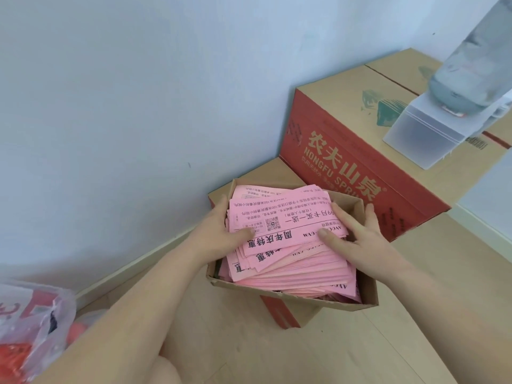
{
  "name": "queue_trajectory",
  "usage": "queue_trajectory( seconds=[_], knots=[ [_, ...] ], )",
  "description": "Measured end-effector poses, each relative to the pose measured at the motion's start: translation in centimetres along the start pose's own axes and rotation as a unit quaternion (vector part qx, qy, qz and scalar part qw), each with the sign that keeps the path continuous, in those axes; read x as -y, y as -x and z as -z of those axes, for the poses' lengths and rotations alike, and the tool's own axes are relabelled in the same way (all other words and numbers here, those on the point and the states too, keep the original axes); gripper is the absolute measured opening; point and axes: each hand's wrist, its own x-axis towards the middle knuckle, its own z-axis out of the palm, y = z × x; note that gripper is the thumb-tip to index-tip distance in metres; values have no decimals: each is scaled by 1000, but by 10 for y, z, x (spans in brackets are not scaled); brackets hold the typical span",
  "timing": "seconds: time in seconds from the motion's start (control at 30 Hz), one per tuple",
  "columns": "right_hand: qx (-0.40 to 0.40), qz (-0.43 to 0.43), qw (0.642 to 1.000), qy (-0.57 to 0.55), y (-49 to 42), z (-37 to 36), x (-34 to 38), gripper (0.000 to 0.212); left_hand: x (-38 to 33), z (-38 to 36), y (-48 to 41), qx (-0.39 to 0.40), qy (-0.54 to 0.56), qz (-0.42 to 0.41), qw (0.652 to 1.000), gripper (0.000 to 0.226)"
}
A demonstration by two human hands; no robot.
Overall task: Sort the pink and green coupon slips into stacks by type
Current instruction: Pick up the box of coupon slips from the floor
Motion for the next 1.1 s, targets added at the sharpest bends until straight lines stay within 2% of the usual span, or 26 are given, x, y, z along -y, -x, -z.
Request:
queue_trajectory(
  seconds=[0.1, 0.2, 0.3, 0.37, 0.43, 0.47, 0.53, 0.6, 0.67, 0.77, 0.87, 0.93, 1.0, 1.1],
  knots=[
    [4, -12, 1000, -13, 2, -3, -2, 77, -3, -1, 2, 22, -15, 9, 1000, 84],
    [3, 3, 1000, 19, -10, -1, 1, 81, 1, -6, 15, 10, -6, 21, 1000, 75],
    [47, 30, 997, 44, -25, 8, 13, 82, 11, -10, 33, -14, -9, 65, 998, 80],
    [68, 44, 995, 63, -32, 16, 22, 86, 7, -4, 40, -21, -51, 83, 995, 75],
    [30, 50, 993, 99, -32, 21, 26, 95, 1, 9, 40, -53, -147, 103, 982, 72],
    [-10, 49, 992, 119, -26, 22, 27, 95, -2, 17, 36, -76, -193, 93, 974, 79],
    [-78, 23, 986, 146, 1, 16, 21, 88, -7, 28, 20, -62, -254, 26, 965, 90],
    [-82, -22, 990, 117, 44, -1, 10, 86, -11, 29, -1, 7, -328, -30, 944, 93],
    [-44, -63, 997, 13, 86, -26, 6, 87, -19, 27, -17, 59, -370, -29, 927, 92],
    [-13, -87, 991, -102, 113, -69, 14, 90, -18, 24, -25, 74, -385, -34, 919, 91],
    [-36, -47, 986, -158, 96, -90, 24, 95, -11, 21, -10, 69, -421, -41, 904, 92],
    [-56, -34, 984, -164, 75, -84, 28, 94, -12, 18, 8, 46, -429, -58, 900, 92],
    [-49, -13, 990, -129, 55, -66, 29, 98, -10, 13, 28, 23, -403, -63, 913, 89],
    [-28, 36, 996, -83, 29, -40, 22, 96, -1, 1, 52, 33, -352, -74, 933, 87]
  ],
)
